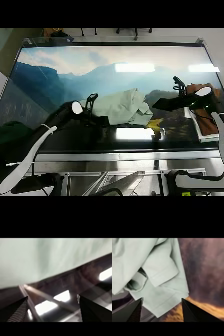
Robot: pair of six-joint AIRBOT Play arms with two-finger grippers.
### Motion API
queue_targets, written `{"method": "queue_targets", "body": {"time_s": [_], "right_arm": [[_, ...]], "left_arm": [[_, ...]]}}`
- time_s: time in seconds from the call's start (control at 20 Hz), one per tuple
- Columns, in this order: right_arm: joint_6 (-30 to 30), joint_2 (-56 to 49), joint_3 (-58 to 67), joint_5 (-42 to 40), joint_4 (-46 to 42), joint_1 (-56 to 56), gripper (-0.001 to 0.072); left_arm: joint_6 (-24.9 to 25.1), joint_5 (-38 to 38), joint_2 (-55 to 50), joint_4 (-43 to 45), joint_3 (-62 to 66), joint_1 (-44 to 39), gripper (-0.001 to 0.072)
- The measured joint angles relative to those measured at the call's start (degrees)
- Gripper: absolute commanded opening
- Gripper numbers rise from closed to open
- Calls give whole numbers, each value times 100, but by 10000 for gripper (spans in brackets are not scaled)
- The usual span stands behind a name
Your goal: Fold the shirts.
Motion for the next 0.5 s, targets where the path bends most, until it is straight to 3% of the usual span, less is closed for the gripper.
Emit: {"method": "queue_targets", "body": {"time_s": [0.3,0.35,0.4,0.45,0.5], "right_arm": [[-557,-551,-79,-636,542,232,534],[-695,-623,-81,-715,697,267,511],[-815,-684,-83,-778,846,302,437],[-929,-745,-85,-835,986,339,417],[-1021,-800,-85,-892,1108,374,369]], "left_arm": [[-278,918,-988,-302,785,-627,685],[-293,944,-1126,-319,962,-656,646],[-321,962,-1259,-319,1145,-669,477],[-328,957,-1379,-317,1307,-669,283],[-330,955,-1467,-317,1453,-667,59]]}}
